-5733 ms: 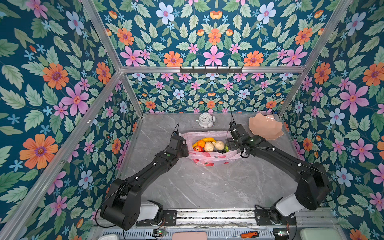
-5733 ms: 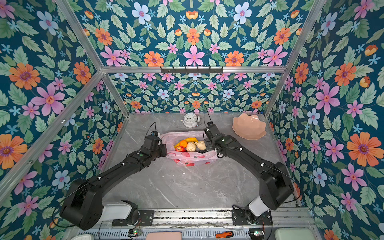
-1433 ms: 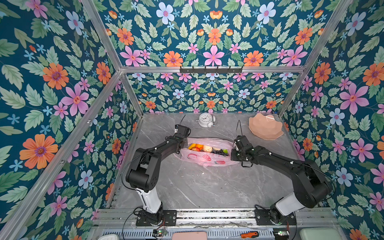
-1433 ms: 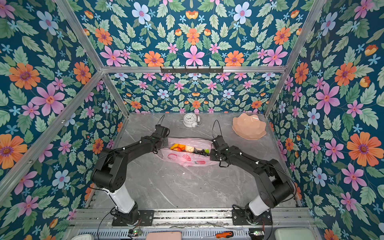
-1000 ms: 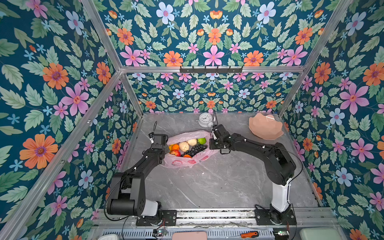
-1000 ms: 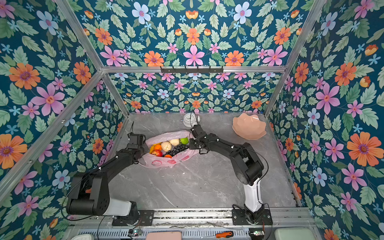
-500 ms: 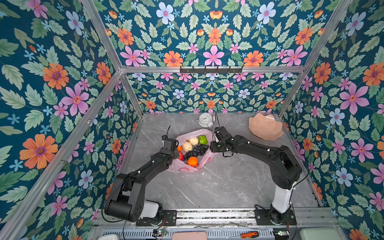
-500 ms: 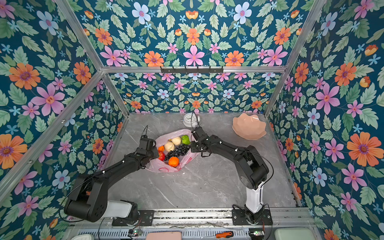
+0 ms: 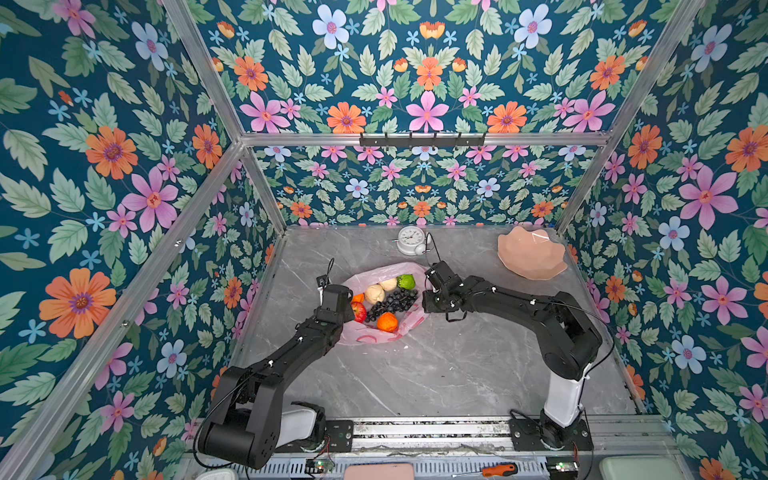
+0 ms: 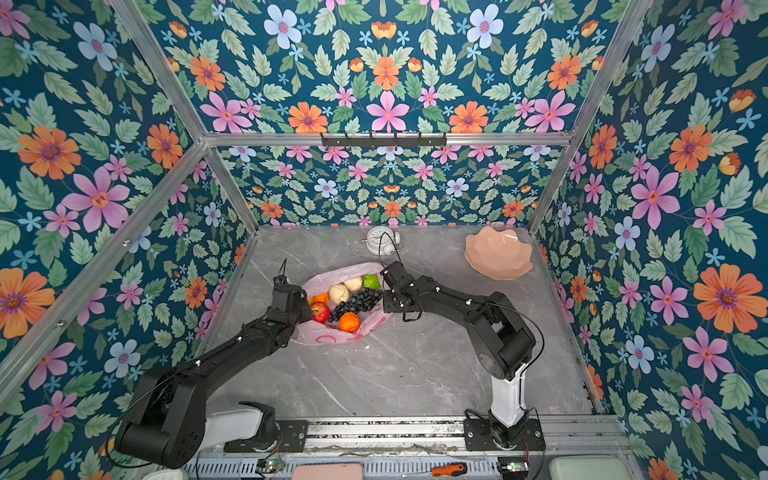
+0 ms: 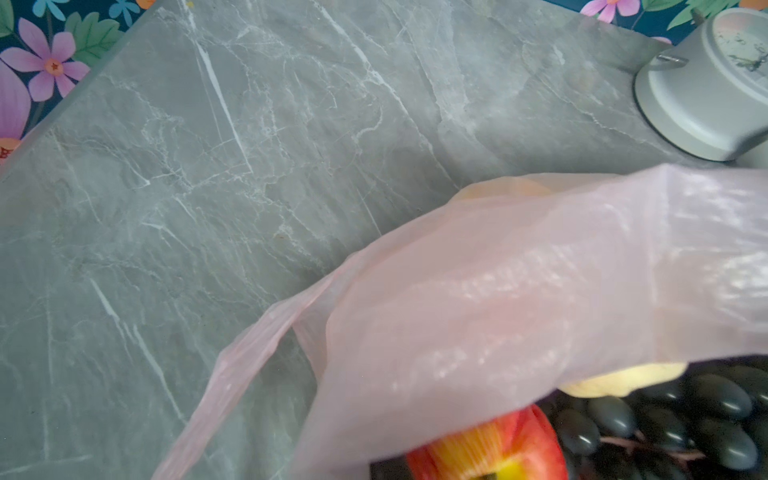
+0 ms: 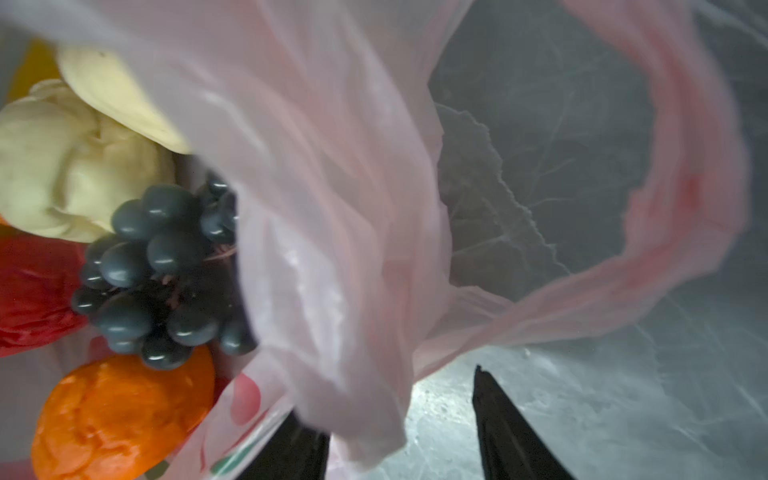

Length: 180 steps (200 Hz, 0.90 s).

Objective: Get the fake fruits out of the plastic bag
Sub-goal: 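Pull the bag rim down and back with both grippers to expose fruits, then hold the bag rim with left gripper while right gripper grasps the peach bowl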

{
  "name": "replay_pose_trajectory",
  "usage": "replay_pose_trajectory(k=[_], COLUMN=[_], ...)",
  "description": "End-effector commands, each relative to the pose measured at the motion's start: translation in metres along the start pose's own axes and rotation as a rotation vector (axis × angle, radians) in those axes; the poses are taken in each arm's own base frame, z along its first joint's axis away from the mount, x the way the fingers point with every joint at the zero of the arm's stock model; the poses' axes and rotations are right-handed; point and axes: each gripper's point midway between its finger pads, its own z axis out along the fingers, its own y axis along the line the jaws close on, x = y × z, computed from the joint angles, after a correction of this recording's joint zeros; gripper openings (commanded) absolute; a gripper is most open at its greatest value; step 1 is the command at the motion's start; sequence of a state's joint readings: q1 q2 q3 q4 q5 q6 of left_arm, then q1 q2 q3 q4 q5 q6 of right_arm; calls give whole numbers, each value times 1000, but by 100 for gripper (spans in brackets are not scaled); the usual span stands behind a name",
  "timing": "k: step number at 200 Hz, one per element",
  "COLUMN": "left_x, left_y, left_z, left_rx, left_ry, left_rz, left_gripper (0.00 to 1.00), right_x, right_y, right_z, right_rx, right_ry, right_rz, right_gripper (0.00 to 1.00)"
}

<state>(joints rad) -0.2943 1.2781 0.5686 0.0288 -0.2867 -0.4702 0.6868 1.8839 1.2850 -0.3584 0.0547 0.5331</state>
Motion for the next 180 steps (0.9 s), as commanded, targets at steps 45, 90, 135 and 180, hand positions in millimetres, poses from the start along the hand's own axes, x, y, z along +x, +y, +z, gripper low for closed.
replay_pose_trajectory(k=[45, 90, 135, 180], left_x=[-2, -10, -13, -14], left_y=[-3, -2, 0, -2], left_z=[2, -7, -10, -11], left_rx=[24, 38, 32, 48], left_ry=[-24, -65, -81, -82], left_rz=[-45, -53, -55, -61], left_gripper=[0, 0, 0, 0], right_x=[5, -4, -21, -31], right_y=[-6, -4, -49, -140], right_z=[-6, -47, -105, -148], right_rx=[18, -13, 1, 62], right_ry=[6, -38, -150, -293], right_rz=[19, 12, 124, 407], right_gripper=[52, 58, 63, 68])
